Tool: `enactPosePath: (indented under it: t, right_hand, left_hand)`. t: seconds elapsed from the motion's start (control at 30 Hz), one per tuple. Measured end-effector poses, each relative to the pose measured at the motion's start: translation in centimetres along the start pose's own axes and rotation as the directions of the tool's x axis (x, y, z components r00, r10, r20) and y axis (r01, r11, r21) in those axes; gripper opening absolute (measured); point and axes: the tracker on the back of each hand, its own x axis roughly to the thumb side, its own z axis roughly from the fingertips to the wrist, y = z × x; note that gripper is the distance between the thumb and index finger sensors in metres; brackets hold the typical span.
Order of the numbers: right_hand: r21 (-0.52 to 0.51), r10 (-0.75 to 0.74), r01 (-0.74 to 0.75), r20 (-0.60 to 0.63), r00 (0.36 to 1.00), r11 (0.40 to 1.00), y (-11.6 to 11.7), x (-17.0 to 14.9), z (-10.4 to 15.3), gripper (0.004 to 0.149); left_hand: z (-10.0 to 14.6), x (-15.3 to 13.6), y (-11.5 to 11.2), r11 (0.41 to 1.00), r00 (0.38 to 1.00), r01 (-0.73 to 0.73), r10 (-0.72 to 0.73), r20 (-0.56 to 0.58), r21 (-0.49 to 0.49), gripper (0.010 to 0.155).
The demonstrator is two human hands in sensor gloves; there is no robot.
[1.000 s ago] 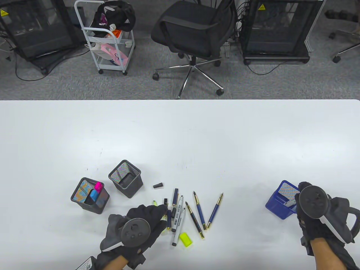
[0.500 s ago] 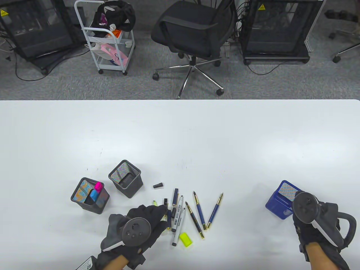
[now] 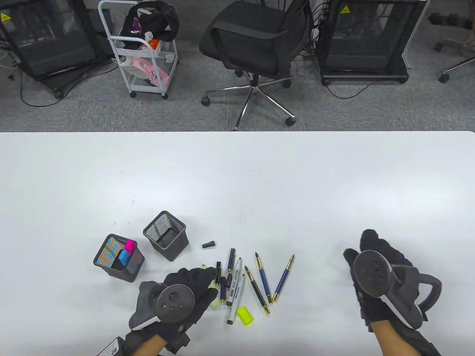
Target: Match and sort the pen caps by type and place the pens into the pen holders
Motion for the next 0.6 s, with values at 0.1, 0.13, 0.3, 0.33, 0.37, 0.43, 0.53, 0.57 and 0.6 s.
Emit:
enactPosePath:
  t: [0.1,0.13,0.3,0.33,0.37,0.43,0.53,0.57,0.6]
  right_hand:
    - [0.152,-0.068,0.070,-0.013,0.998,0.986,3.1,3.1,-0.4,0.067]
    - [0.218,-0.067,0.071,-0.023,0.997,0.973,4.7,4.2,-0.5,0.068]
    - [0.408,0.002,0.025,-0.067,0.998,0.913,10.9,7.2,-1.0,0.066]
    - [0.424,0.008,0.026,-0.077,0.997,0.905,11.6,7.4,-1.0,0.065]
    - [0.457,0.017,0.026,-0.089,0.996,0.889,12.6,7.7,-1.1,0.065]
    - [0.495,0.033,0.022,-0.103,0.994,0.869,14.2,8.2,-1.2,0.065]
    - [0.496,0.075,-0.015,-0.101,0.992,0.868,15.6,8.9,-1.3,0.065]
    - [0.497,0.086,-0.026,-0.099,0.991,0.867,15.8,9.0,-1.3,0.065]
    - [0.495,0.095,-0.033,-0.099,0.991,0.868,16.0,9.2,-1.3,0.065]
  left_hand:
    - [0.0,0.0,0.0,1.000,1.000,-0.001,0.001,-0.001,-0.004,0.058]
    - [0.0,0.0,0.0,1.000,1.000,0.002,-0.002,-0.001,-0.005,0.058]
    - [0.0,-0.1,0.1,1.000,1.000,-0.002,0.001,-0.008,-0.009,0.058]
    - [0.0,-0.1,0.1,1.000,1.000,-0.002,0.002,-0.008,-0.009,0.058]
    - [0.0,-0.1,0.1,1.000,1.000,-0.002,0.002,-0.008,-0.010,0.058]
    - [0.0,-0.1,0.1,1.000,1.000,0.000,0.000,-0.008,-0.011,0.058]
    - [0.0,-0.1,0.0,1.000,1.000,0.002,-0.002,-0.009,-0.019,0.058]
    - [0.0,-0.1,0.0,1.000,1.000,0.002,-0.002,-0.009,-0.021,0.058]
    - [0.0,-0.1,0.0,1.000,1.000,0.003,-0.004,-0.010,-0.023,0.058]
